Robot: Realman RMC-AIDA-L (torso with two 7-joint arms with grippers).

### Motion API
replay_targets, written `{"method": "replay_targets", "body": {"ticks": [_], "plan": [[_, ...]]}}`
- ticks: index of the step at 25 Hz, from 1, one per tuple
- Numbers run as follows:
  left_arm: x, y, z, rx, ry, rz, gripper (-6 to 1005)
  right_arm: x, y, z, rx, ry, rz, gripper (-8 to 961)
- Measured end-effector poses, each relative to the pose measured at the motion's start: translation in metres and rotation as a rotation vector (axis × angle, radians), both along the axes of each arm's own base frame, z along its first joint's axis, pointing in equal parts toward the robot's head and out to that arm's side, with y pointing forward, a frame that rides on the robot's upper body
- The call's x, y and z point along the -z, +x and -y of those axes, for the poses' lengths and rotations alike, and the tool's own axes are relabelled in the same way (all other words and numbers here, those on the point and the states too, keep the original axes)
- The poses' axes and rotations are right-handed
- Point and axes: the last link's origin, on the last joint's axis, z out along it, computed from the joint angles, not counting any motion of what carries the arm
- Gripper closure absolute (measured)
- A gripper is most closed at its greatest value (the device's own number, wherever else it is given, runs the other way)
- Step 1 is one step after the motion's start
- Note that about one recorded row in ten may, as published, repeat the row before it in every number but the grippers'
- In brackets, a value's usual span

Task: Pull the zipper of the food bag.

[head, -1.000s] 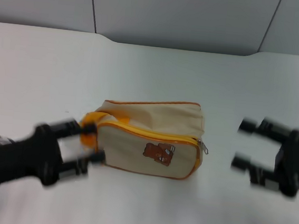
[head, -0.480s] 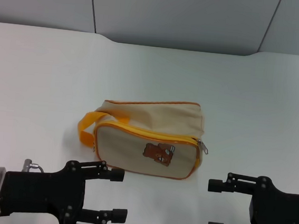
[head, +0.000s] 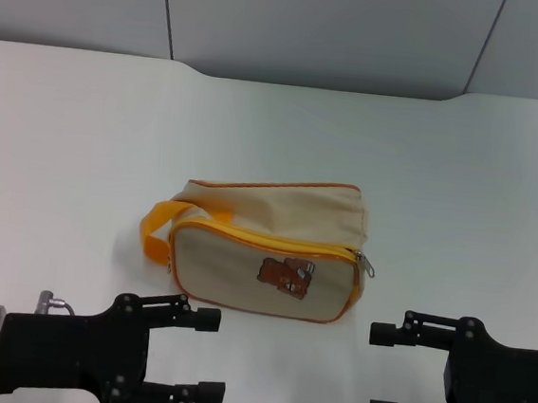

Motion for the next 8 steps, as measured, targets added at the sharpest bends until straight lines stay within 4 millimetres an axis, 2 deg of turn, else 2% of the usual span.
{"method": "replay_targets", "body": {"ticks": [8], "plan": [[-0.0011, -0.0008, 0.0003, -0.001, 0.000, -0.001, 186, -0.0001, 0.0001, 0.0000, 0.001, -0.001, 0.000, 199]]}}
